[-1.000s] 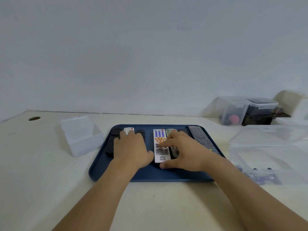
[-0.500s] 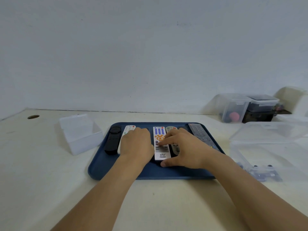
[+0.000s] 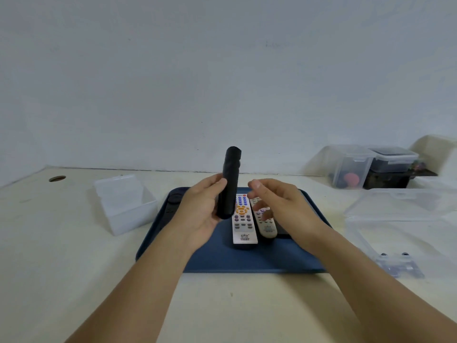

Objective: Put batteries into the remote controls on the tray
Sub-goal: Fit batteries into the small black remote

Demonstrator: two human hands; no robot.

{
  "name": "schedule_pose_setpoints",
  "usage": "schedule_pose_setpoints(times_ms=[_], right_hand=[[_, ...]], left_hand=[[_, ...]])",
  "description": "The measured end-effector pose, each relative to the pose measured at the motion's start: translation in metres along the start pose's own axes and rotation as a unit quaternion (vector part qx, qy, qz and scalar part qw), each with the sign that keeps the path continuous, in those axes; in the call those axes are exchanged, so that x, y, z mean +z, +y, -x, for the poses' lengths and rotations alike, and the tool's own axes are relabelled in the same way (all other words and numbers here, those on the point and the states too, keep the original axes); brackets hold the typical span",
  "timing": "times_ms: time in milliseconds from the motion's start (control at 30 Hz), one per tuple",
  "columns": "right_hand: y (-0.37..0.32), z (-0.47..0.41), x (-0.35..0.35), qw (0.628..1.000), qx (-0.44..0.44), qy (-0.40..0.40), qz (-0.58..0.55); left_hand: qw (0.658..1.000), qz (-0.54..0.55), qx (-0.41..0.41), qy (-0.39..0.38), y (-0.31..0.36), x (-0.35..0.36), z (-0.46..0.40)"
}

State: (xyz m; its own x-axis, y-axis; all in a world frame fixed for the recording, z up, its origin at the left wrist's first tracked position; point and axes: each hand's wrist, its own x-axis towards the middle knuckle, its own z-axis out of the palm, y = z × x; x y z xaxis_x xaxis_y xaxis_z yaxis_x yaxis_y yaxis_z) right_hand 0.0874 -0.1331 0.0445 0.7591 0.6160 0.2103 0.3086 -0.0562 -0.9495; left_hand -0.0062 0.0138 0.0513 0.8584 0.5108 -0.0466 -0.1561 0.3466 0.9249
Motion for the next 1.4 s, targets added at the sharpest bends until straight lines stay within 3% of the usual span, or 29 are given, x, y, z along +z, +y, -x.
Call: schedule_pose_setpoints(times_ms=[67,133,233,400,467,600,733,833,933,1033,1200,1267,1400], right_hand=[[-0.003,0.0,0.0,0.992,0.059,-0.017,-0.111],[-0.004,0.0,-0.002,0.978,0.089,-0.02,-0.189],[-0.001,-0.003,-0.01,0.974,0.097,0.021,-0.205],[0.0,-0.006,-0.016,0.956,0.053,0.022,-0.289],[-0.001,-0.005,-0.014,0.956,0.056,-0.009,-0.288],[0.003,0.005,-0.004,0.974,0.057,-0.113,-0.188],[0.004,0.009,0.008,0.978,0.045,-0.117,-0.168],[-0.001,0.012,0.007,0.979,0.058,-0.141,-0.138],[-0.01,0.008,-0.007,0.996,0.061,-0.064,-0.016],[-0.009,-0.002,-0.021,0.994,0.055,0.046,-0.083],[0.005,-0.009,-0.018,0.987,0.014,0.022,-0.156],[0.009,-0.012,-0.021,0.986,0.013,0.049,-0.161],[0.009,-0.016,-0.024,0.981,0.024,0.082,-0.174]], left_hand=[[0.999,-0.01,-0.004,-0.045,-0.008,0.01,0.006],[0.989,-0.118,0.04,-0.081,-0.018,0.013,0.006],[0.955,-0.255,0.106,-0.107,-0.025,0.014,0.004],[0.969,-0.162,0.172,0.07,-0.013,0.008,0.001],[0.98,-0.07,0.165,0.09,-0.011,0.003,-0.003],[0.989,0.027,0.14,0.041,-0.012,0.003,-0.005],[0.99,-0.062,0.116,-0.053,-0.019,0.013,0.002],[0.981,-0.125,0.129,-0.075,-0.022,0.018,0.005],[0.962,-0.208,0.168,-0.049,-0.02,0.013,0.003],[0.964,-0.218,0.113,-0.101,-0.018,0.01,0.006],[0.953,-0.208,0.013,-0.221,-0.022,0.013,0.011],[0.958,-0.196,0.019,-0.209,-0.021,0.013,0.008],[0.937,-0.303,0.072,-0.158,-0.018,0.005,0.002]])
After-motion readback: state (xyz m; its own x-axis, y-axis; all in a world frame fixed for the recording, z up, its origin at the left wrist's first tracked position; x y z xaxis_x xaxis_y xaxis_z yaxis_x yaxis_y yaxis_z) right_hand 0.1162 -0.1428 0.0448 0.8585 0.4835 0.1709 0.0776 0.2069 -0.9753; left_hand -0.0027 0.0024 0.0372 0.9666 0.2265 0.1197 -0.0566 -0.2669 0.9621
